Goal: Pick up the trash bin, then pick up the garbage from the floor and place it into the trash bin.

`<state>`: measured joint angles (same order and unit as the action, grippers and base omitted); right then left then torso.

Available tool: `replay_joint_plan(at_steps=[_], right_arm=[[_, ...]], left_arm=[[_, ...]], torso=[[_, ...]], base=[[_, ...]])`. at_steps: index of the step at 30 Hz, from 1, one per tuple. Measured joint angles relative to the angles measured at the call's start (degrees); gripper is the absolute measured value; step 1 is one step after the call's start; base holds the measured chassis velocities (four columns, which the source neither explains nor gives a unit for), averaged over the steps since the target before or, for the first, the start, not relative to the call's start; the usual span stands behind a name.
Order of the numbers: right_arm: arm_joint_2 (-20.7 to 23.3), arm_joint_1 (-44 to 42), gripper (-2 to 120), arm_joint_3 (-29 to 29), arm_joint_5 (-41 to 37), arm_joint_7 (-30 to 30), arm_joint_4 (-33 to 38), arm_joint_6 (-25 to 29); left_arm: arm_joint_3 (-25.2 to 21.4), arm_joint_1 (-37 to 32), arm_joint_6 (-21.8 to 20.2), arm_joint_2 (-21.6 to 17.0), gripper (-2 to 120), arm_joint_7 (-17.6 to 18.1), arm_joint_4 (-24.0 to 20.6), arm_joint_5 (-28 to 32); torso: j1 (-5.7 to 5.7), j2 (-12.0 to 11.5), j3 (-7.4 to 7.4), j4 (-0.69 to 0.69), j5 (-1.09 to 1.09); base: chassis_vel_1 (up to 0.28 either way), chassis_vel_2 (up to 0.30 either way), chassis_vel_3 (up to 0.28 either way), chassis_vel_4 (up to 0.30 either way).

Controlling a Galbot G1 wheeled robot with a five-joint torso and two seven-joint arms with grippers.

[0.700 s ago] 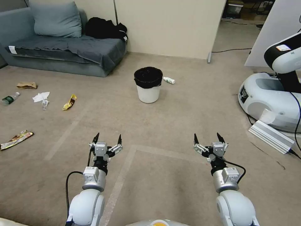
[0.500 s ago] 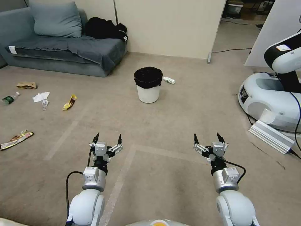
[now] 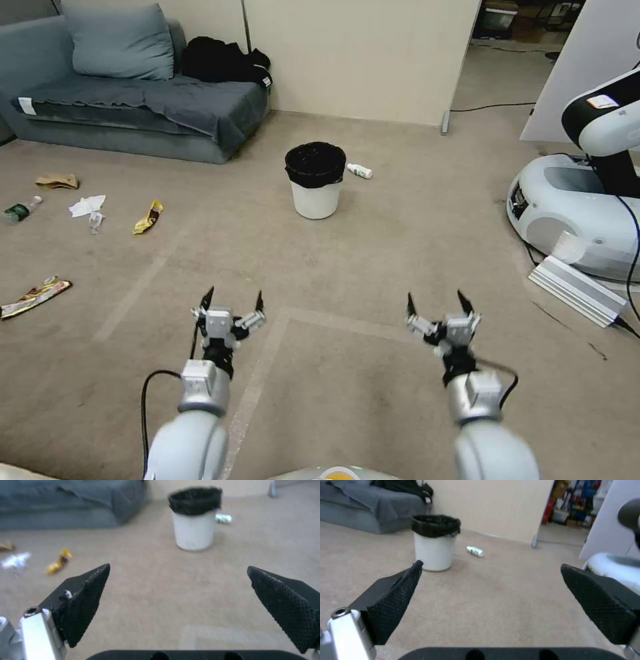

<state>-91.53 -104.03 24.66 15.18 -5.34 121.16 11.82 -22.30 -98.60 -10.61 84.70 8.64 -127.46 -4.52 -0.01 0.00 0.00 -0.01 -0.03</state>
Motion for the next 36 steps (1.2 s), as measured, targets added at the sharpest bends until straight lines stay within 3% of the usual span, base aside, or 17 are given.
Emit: replay_joint_plan(at_steps=[16, 36], right_arm=[[-0.79, -1.31, 100, -1.52, 1.34, 0.76, -0.11, 6.02], [-0.65, -0.68, 100, -0.24, 0.41, 1.94, -0.2, 6.77]], left_arm=[[0.81, 0.18, 0.02, 0.15, 100, -1.05, 0.21, -0.64], [0.1, -0.95, 0.81, 0.36, 100, 1.72, -0.05, -1.05]], torso=[[0.01, 0.0, 0.01, 0.02, 0.03], [0.0, 0.0, 0.0, 0.01, 0.03]], base=[[0.0, 0.0, 0.0, 0.0], [-0.05, 0.045, 0.045, -0.049]])
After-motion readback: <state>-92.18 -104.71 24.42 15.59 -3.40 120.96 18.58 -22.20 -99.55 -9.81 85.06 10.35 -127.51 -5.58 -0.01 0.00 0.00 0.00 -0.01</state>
